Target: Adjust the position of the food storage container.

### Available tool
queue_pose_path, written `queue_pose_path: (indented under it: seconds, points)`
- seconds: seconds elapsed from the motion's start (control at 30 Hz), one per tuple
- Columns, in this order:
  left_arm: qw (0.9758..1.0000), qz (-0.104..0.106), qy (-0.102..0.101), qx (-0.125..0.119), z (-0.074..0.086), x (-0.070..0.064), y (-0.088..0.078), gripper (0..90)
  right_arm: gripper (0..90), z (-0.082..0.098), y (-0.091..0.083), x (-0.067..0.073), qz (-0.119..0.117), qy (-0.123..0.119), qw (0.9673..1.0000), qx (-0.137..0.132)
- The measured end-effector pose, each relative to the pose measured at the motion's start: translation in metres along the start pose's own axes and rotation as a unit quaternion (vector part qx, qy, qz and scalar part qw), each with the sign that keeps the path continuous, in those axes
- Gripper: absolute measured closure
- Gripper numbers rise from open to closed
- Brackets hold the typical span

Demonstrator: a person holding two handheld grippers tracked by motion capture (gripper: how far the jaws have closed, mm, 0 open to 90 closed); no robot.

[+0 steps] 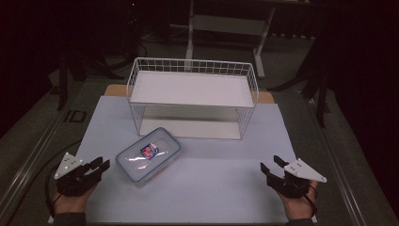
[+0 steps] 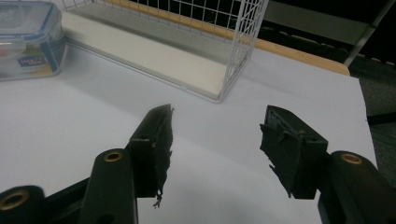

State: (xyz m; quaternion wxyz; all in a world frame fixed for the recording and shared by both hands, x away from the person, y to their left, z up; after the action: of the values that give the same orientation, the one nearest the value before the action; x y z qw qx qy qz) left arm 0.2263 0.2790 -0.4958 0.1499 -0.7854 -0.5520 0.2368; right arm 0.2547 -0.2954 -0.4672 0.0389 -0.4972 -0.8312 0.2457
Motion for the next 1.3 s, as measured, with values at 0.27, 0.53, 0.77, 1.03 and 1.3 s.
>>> queue_pose_path:
  seconds: [0.27, 0.53, 0.77, 1.03, 1.3]
  points:
    - [0.9989, 0.002, -0.002, 0.046, 0.003, -0.003, 0.018, 89.5, 41.9, 0.000, 0.001, 0.001, 0.001, -0.004, 1.0000, 0.000]
    - [0.9978, -0.013, 0.006, 0.064, 0.006, -0.009, 0.027, 89.6, 41.5, 0.000, 0.001, 0.002, 0.001, -0.005, 1.0000, 0.000]
    - [0.9979, -0.019, 0.001, 0.062, 0.006, -0.010, 0.029, 89.7, 41.2, -0.002, 0.005, 0.005, -0.003, -0.011, 0.9999, 0.001]
    - [0.9982, -0.019, -0.003, 0.057, 0.005, -0.012, 0.033, 89.7, 41.1, -0.003, 0.009, 0.009, -0.010, -0.017, 0.9998, 0.004]
    - [0.9984, -0.009, 0.001, 0.056, 0.002, -0.020, 0.043, 89.7, 40.9, -0.006, 0.011, 0.013, -0.018, -0.017, 0.9997, 0.000]
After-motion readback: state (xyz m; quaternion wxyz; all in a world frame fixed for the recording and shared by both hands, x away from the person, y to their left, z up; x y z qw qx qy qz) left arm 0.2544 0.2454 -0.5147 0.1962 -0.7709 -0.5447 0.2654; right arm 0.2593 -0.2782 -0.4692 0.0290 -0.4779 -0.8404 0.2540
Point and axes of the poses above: each handheld gripper's, and its own axes: y roughly forward along the jaws, z roughly out of its underside, x roughly to its left, the point moved 2 cm from there along y, roughly forward along the jaws, and after that the axes turned 5 degrees about -y, right-handed, at the moved point
